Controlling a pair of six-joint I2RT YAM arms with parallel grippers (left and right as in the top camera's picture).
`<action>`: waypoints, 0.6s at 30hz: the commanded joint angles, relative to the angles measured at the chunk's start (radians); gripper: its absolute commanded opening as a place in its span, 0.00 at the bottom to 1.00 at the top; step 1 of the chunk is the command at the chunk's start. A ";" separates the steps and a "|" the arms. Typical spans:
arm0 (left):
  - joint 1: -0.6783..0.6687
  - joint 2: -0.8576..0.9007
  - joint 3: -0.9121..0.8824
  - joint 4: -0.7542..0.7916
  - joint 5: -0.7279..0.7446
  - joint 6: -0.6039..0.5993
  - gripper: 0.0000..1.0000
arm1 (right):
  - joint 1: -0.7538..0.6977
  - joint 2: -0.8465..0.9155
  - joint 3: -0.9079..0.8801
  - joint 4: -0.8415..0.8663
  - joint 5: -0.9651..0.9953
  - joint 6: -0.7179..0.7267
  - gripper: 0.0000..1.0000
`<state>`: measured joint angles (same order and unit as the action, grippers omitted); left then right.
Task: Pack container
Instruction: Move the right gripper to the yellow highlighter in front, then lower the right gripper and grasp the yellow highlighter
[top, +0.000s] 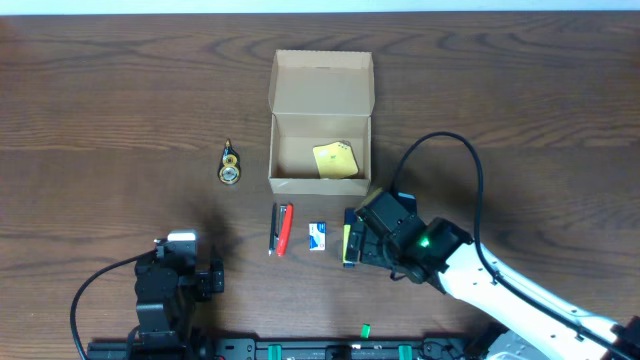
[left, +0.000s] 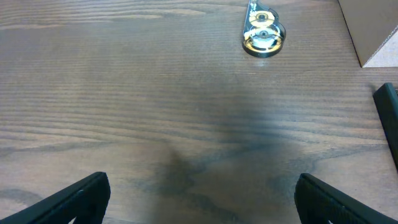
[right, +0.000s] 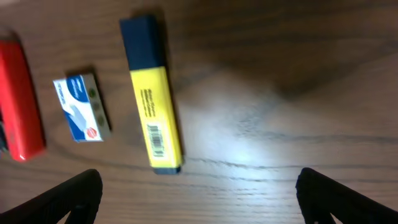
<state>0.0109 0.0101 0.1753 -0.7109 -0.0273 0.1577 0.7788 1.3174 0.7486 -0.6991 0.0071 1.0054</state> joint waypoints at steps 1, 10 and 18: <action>0.002 -0.006 -0.015 -0.006 -0.005 0.007 0.96 | 0.008 0.039 0.001 0.021 0.011 0.116 0.99; 0.002 -0.006 -0.015 -0.006 -0.005 0.007 0.96 | 0.056 0.182 0.002 0.113 -0.007 0.172 0.99; 0.002 -0.006 -0.015 -0.006 -0.005 0.007 0.96 | 0.086 0.226 0.002 0.145 0.012 0.266 0.99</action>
<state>0.0113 0.0101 0.1753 -0.7109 -0.0273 0.1577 0.8490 1.5341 0.7486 -0.5591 -0.0074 1.2110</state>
